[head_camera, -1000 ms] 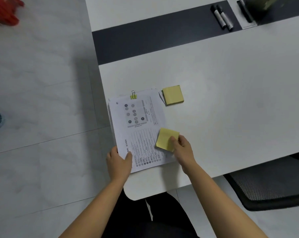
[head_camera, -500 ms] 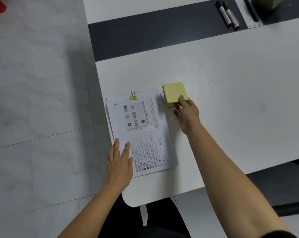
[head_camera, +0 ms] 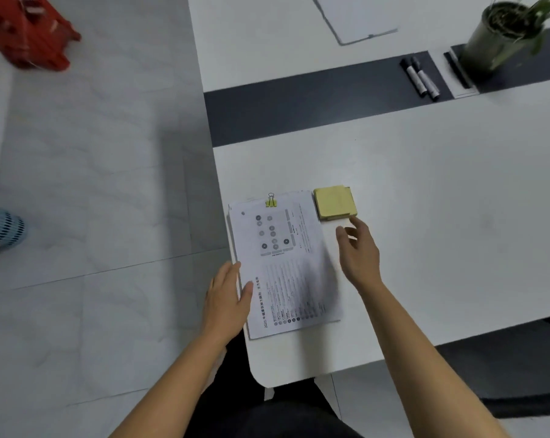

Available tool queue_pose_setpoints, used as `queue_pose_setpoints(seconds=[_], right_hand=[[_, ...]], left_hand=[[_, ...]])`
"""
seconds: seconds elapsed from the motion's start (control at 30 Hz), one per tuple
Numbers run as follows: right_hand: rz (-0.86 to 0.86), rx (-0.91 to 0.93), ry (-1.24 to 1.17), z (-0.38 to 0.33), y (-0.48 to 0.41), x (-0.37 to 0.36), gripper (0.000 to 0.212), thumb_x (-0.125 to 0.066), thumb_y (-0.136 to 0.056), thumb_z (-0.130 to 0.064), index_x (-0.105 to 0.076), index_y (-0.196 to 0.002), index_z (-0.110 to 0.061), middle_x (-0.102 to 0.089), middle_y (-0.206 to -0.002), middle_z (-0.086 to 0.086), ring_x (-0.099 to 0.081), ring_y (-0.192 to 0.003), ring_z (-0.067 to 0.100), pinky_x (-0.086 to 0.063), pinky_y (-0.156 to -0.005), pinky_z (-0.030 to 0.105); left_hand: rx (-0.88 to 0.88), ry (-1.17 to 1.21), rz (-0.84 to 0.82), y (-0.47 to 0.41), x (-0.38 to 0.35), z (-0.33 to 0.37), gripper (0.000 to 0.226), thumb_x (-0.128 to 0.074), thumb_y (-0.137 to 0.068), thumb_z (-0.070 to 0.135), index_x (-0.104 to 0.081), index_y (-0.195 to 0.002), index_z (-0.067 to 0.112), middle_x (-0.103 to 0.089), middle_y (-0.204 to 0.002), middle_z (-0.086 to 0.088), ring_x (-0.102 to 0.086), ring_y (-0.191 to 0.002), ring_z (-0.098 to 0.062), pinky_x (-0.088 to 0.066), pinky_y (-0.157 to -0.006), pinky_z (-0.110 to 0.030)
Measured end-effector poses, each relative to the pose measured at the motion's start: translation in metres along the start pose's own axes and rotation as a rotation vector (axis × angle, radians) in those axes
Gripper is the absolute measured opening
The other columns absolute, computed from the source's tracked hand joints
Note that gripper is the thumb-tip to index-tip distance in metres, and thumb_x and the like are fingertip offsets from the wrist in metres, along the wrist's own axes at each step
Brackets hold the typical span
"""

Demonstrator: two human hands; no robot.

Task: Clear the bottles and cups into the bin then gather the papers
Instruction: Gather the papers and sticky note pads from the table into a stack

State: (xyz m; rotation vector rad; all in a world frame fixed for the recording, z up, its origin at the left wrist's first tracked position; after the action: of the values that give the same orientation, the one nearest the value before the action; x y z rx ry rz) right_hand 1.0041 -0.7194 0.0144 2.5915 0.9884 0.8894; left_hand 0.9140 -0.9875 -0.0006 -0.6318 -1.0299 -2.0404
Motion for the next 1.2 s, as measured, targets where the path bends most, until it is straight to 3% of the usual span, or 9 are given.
queue_pose_setpoints(seconds=[0.13, 0.3, 0.37, 0.43, 0.53, 0.6, 0.87, 1.07, 1.2], right_hand=[[-0.029, 0.058, -0.101, -0.017, 0.065, -0.018, 0.044, -0.053, -0.101, -0.035, -0.046, -0.143, -0.027, -0.059, -0.126, -0.009, -0.058, -0.107, 0.001, -0.041, -0.08, 0.011], [-0.055, 0.067, -0.177, -0.035, 0.125, -0.081, 0.042, -0.059, -0.098, -0.031, -0.047, -0.138, -0.036, -0.059, -0.124, -0.018, -0.058, -0.11, -0.003, -0.046, -0.077, 0.011], [-0.063, 0.083, -0.167, -0.049, 0.137, -0.115, 0.045, -0.062, -0.096, -0.028, -0.047, -0.138, -0.035, -0.058, -0.125, -0.021, -0.057, -0.109, -0.008, -0.047, -0.076, 0.009], [-0.054, 0.078, -0.16, -0.067, 0.142, -0.153, 0.048, -0.064, -0.095, -0.026, -0.048, -0.139, -0.033, -0.058, -0.127, -0.021, -0.056, -0.108, -0.012, -0.048, -0.075, 0.007], [-0.012, 0.091, -0.208, -0.115, 0.134, -0.207, 0.046, -0.065, -0.094, -0.024, -0.05, -0.136, -0.035, -0.058, -0.127, -0.02, -0.058, -0.109, -0.008, -0.051, -0.084, 0.014], [-0.027, 0.112, -0.237, -0.155, 0.122, -0.236, 0.046, -0.065, -0.094, -0.024, -0.049, -0.135, -0.037, -0.057, -0.126, -0.021, -0.057, -0.113, -0.004, -0.05, -0.092, 0.024], [-0.001, 0.285, -0.238, -0.309, 0.06, -0.307, 0.049, -0.064, -0.09, -0.043, -0.047, -0.136, -0.042, -0.055, -0.127, -0.031, -0.056, -0.113, -0.012, -0.046, -0.086, 0.014], [0.034, 0.311, -0.31, -0.374, -0.061, -0.364, 0.052, -0.067, -0.089, -0.025, -0.05, -0.137, -0.035, -0.058, -0.132, -0.019, -0.057, -0.118, -0.004, -0.047, -0.085, 0.006], [-0.024, 0.328, -0.321, -0.444, -0.175, -0.411, 0.056, -0.07, -0.089, -0.015, -0.047, -0.134, -0.041, -0.057, -0.134, -0.013, -0.058, -0.119, 0.001, -0.05, -0.093, 0.022]], left_hand=[[0.05, 0.325, 0.14, 0.023, 0.069, 0.004, 0.044, -0.056, -0.098, 0.029, -0.049, -0.141, 0.024, -0.051, -0.133, 0.011, -0.05, -0.123, -0.008, -0.04, -0.101, -0.023], [0.044, 0.499, 0.178, 0.033, 0.142, -0.033, 0.041, -0.06, -0.096, 0.026, -0.052, -0.136, 0.03, -0.058, -0.126, 0.017, -0.056, -0.111, 0.004, -0.043, -0.079, -0.006], [0.033, 0.537, 0.162, 0.021, 0.172, -0.057, 0.042, -0.061, -0.095, 0.023, -0.051, -0.135, 0.029, -0.059, -0.125, 0.017, -0.056, -0.112, 0.005, -0.044, -0.078, -0.003], [0.032, 0.599, 0.137, 0.0, 0.211, -0.086, 0.039, -0.061, -0.095, 0.021, -0.053, -0.132, 0.029, -0.062, -0.122, 0.015, -0.058, -0.11, 0.004, -0.048, -0.087, -0.009], [0.036, 0.704, 0.178, -0.041, 0.285, -0.125, 0.033, -0.061, -0.096, 0.017, -0.057, -0.127, 0.028, -0.066, -0.118, 0.009, -0.063, -0.11, -0.009, -0.051, -0.096, -0.032], [0.044, 0.761, 0.248, -0.066, 0.334, -0.146, 0.032, -0.061, -0.096, 0.014, -0.059, -0.127, 0.024, -0.067, -0.117, 0.005, -0.064, -0.11, -0.013, -0.053, -0.089, -0.032], [-0.034, 0.829, 0.386, -0.174, 0.492, -0.163, 0.028, -0.062, -0.094, 0.015, -0.063, -0.115, 0.034, -0.071, -0.112, 0.006, -0.066, -0.108, -0.014, -0.054, -0.09, -0.041], [-0.044, 0.819, 0.425, -0.311, 0.539, -0.135, 0.033, -0.064, -0.093, 0.012, -0.062, -0.119, 0.031, -0.071, -0.114, 0.005, -0.066, -0.108, -0.01, -0.052, -0.096, -0.044], [-0.019, 0.761, 0.452, -0.419, 0.588, -0.103, 0.035, -0.067, -0.091, 0.016, -0.061, -0.122, 0.033, -0.07, -0.115, 0.008, -0.063, -0.109, -0.005, -0.047, -0.104, -0.048]])
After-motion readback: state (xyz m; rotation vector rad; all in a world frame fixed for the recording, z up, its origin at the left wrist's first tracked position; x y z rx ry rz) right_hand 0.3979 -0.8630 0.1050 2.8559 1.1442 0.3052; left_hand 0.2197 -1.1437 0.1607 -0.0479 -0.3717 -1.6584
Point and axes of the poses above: each hand's wrist, its own y-axis away from the middle knuckle, its own x-axis out of the back of the hand, z = x × y, the point moved 5 cm from there along -y, towards the middle knuckle
